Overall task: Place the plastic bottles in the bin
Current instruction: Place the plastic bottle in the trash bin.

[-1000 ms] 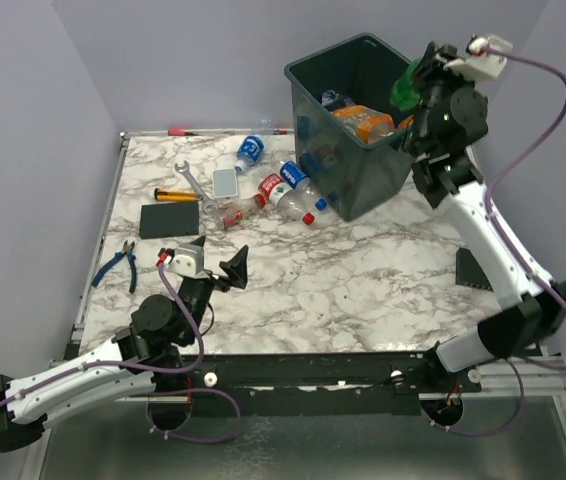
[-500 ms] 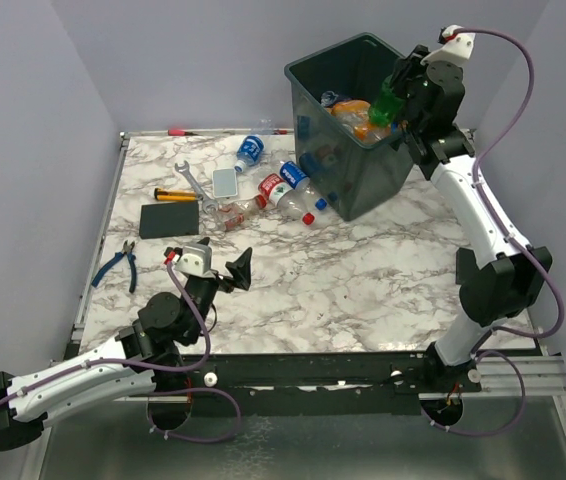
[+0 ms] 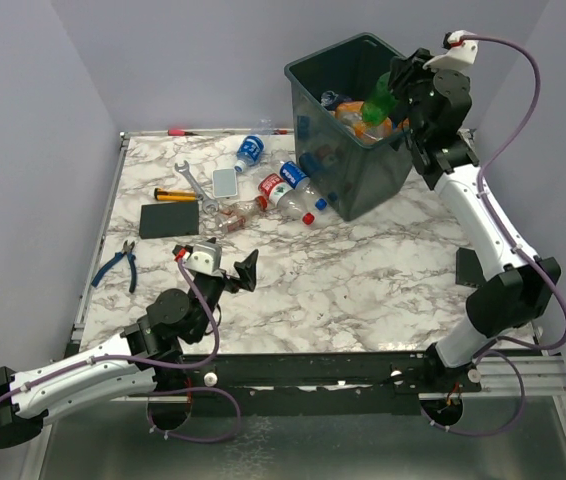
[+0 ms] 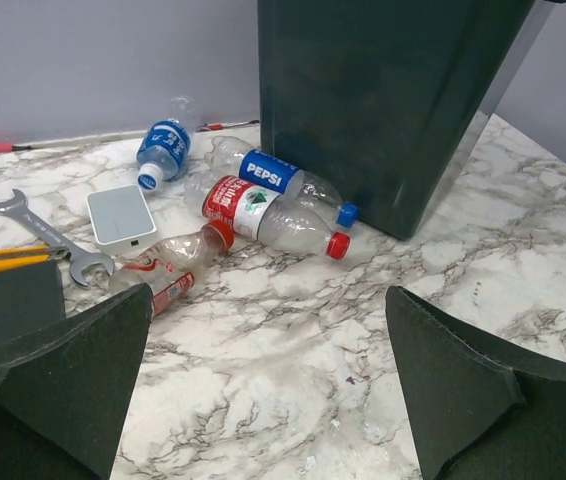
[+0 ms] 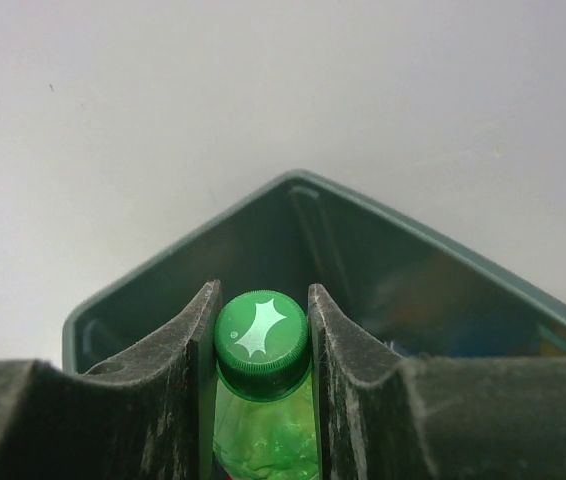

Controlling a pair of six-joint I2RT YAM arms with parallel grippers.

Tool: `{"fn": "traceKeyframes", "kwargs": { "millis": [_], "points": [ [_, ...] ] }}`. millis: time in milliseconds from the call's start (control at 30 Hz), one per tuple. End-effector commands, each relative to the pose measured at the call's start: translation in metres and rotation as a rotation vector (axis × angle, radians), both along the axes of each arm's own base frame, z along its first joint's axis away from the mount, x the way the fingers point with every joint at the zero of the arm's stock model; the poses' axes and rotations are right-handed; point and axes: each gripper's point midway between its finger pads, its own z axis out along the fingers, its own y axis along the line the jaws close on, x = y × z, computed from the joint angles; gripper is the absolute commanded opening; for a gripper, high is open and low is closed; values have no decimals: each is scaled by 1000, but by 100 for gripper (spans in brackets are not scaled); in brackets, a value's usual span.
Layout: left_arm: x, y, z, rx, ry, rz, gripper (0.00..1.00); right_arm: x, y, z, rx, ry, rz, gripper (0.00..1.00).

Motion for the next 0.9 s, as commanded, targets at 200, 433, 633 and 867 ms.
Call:
{"fn": "traceKeyframes", "kwargs": {
  "millis": [200, 433, 633, 867],
  "points": [
    [-2, -5, 0, -5, 17, -22, 99, 71, 4, 12, 37, -194, -67, 1],
    [-1, -5, -4, 16, 21, -17, 99, 127, 4, -13, 11, -204, -144, 1],
    [-1, -2, -4, 14, 24, -8, 99, 154, 5, -24, -4, -208, -151, 22],
    [-2, -9, -5, 16, 25, -33, 99, 147, 16, -19, 25, -187, -61, 77]
  ]
}}
